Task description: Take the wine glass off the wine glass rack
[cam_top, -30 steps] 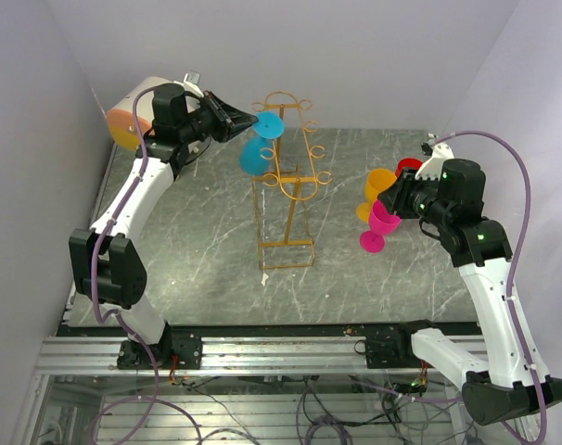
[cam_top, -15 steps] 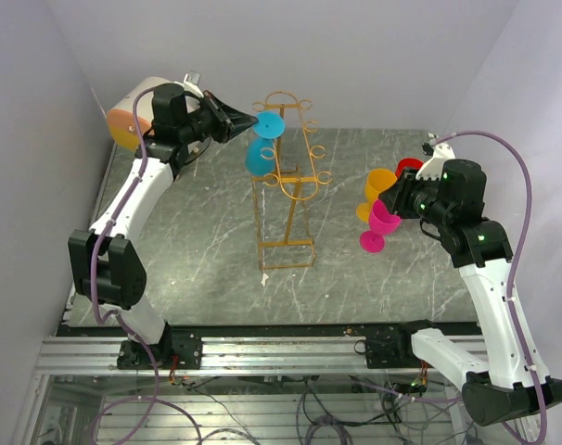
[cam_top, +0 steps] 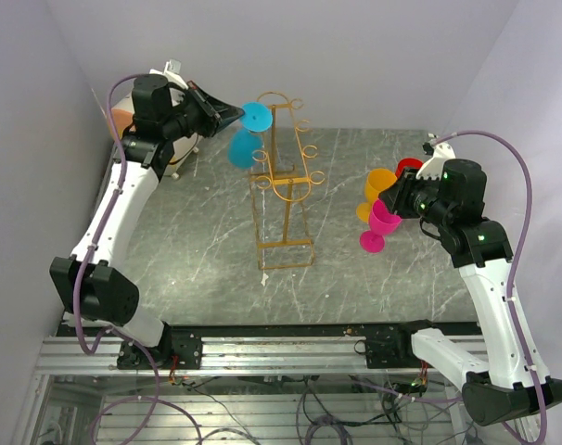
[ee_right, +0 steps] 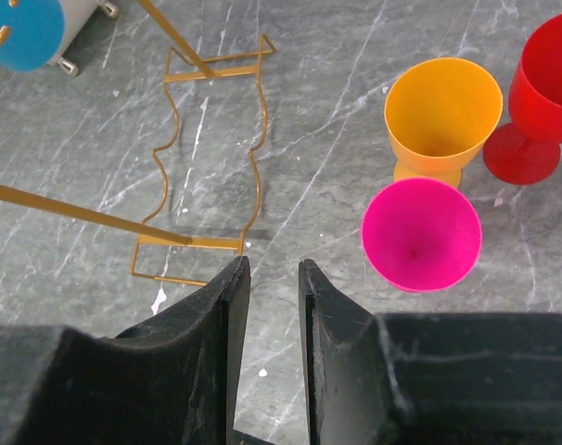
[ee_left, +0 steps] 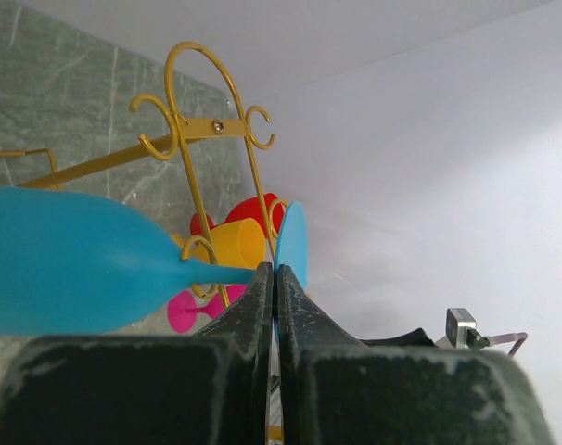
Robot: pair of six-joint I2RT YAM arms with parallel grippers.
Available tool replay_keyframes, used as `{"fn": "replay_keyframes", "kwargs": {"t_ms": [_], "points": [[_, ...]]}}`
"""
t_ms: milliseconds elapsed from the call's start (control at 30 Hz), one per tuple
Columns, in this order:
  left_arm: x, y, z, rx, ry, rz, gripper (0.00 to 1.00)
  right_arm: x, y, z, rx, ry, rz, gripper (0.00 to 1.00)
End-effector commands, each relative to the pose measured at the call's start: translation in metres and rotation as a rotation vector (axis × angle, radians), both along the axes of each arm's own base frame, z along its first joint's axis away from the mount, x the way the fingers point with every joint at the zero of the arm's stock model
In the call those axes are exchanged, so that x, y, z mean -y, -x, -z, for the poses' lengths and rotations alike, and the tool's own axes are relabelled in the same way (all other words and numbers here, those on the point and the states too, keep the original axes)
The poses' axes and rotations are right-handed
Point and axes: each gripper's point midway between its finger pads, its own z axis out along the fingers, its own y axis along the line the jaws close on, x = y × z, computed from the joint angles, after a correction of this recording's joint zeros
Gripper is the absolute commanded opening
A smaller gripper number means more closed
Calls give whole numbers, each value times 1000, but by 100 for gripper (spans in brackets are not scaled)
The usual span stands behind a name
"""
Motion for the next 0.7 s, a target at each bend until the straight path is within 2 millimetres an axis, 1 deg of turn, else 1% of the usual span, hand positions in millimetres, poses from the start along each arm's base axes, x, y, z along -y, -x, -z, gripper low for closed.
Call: {"fn": "replay_keyframes", "kwargs": {"t_ms": [0,133,200,333,400,533,600,667], "points": [[-15,5,-14,36,-35,-48,7,-1,-1,-6,29,-11,-3,27],[-22,6,-14,38,-68,-81,7,-1,-1,-4,22,-9,-2,27],[-26,6,-9,26,-93,-95,7,-2,-1,-5,22,-12,-4,27],[-26,5,0,6,-93,-85,7,-3,-1,-5,23,-18,-8,27],[-27,6,2,4,-86,-84,7,-3,-1,-4,19,-19,-9,27],[-33,11,-3,15,-81,-92,7,-2,-2,-2,15,-14,-5,27],[-36,16,-9,30,-76,-99,7,-3,-2,-1,12,-14,-7,27],[-39,26,-18,53,-76,-110,7,-4,-2,-2,13,-18,-12,27]]}}
